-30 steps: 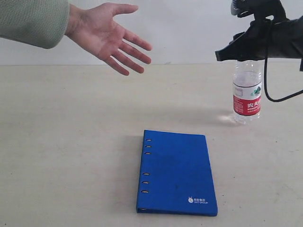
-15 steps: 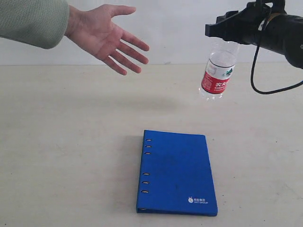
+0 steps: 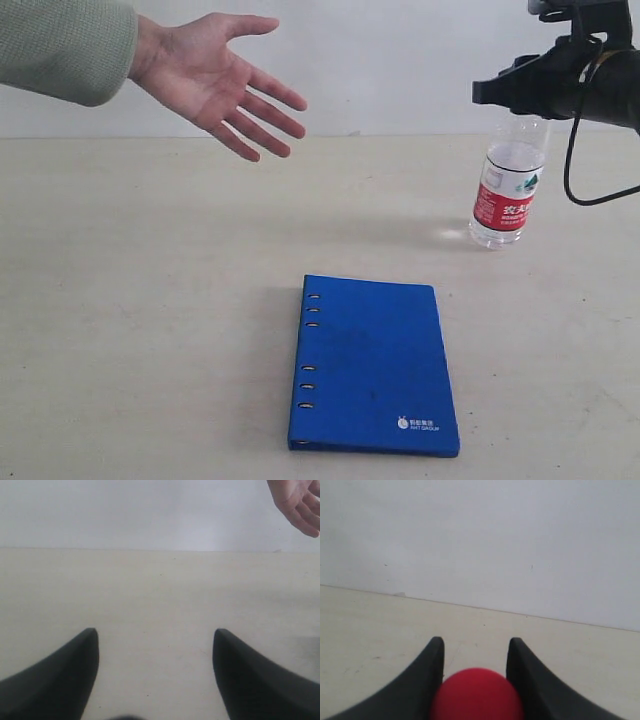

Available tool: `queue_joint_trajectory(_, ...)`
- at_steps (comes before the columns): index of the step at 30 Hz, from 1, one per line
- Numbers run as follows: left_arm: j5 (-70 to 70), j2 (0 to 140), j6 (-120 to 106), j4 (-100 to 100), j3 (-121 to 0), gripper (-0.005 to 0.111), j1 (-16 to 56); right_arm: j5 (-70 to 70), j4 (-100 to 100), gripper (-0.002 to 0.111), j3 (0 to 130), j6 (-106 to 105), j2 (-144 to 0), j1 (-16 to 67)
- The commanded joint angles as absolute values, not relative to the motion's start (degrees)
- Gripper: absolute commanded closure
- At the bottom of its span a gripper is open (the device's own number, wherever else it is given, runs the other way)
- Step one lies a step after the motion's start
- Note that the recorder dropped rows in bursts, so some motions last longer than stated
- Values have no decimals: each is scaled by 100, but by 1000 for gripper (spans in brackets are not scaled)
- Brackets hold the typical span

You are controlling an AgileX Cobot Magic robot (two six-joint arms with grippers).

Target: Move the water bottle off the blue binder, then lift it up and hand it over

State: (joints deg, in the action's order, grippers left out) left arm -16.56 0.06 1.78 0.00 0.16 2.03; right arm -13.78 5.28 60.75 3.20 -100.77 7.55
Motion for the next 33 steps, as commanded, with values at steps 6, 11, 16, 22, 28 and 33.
queue_joint_trajectory(6, -1631, 0, 159, 0, 0, 45, 189, -1274, 649, 100, 6073, 48, -10051, 715)
queue_joint_trajectory(11, -1631, 0, 159, 0, 0, 45, 189, -1262, 649, 53, 6073, 92, -10004, 715)
queue_joint_trajectory(16, -1631, 0, 159, 0, 0, 45, 189, -823, 649, 35, 6191, 92, -9787, 715)
queue_joint_trajectory(22, -1631, 0, 159, 0, 0, 45, 189, 198, 649, 37, 6615, 0, -8818, 715)
queue_joint_trajectory(28, -1631, 0, 159, 0, 0, 45, 189, 947, 649, 55, 6615, 98, -7626, 715)
queue_joint_trajectory(33, -1631, 0, 159, 0, 0, 45, 189, 1955, 636, 108, 6527, -91, -6872, 715)
